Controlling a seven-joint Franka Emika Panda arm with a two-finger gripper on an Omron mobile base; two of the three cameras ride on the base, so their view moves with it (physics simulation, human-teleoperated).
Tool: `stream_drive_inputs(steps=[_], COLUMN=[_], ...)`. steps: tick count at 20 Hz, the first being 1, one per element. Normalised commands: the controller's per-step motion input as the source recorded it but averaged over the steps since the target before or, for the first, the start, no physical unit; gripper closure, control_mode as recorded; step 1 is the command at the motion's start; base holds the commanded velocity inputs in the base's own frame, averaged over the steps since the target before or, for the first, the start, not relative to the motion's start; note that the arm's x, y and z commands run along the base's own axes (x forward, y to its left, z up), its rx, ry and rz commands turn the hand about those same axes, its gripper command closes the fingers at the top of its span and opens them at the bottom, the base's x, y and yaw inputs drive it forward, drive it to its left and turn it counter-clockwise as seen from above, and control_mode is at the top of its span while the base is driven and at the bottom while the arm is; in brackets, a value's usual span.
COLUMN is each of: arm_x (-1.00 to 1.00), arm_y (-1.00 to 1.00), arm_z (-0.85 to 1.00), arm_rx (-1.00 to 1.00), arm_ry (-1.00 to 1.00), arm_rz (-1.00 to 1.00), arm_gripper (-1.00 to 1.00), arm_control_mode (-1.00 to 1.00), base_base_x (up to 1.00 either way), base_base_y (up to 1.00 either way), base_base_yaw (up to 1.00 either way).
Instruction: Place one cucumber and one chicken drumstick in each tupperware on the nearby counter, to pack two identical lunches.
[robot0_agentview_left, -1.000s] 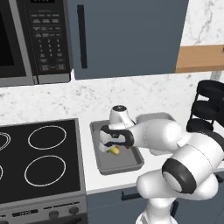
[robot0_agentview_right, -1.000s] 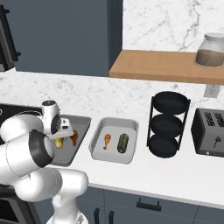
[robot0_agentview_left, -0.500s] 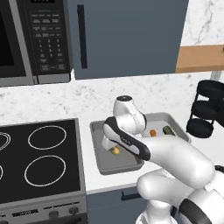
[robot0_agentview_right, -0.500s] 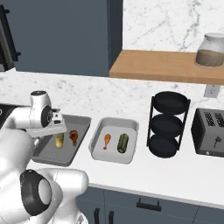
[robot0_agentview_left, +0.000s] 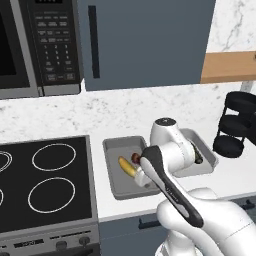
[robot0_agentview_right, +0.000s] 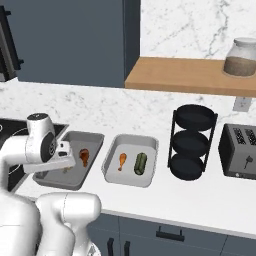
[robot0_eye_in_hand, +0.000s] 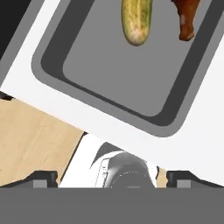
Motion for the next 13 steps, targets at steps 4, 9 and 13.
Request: stream_drive_inputs(steps=[4,9,13], arm_x=[-0.54,-0.51,-0.37], arm_y=[-0.39,-0.34,-0.52], arm_z=[0.56,0.91,0.82], arm_rx=[0.00,0.01,0.05], arm_ry=[0.00,0.00,0.00], arm_rz=[-0.03,-0.05,-0.13], arm_gripper=[-1.00,-1.00,-1.00], arm_control_mode=[-1.00,-1.00,-1.00], base_base_x=[0.00,0.00,0.00], base_base_y=[0.00,0.00,0.00], base_base_yaw=[0.00,0.00,0.00])
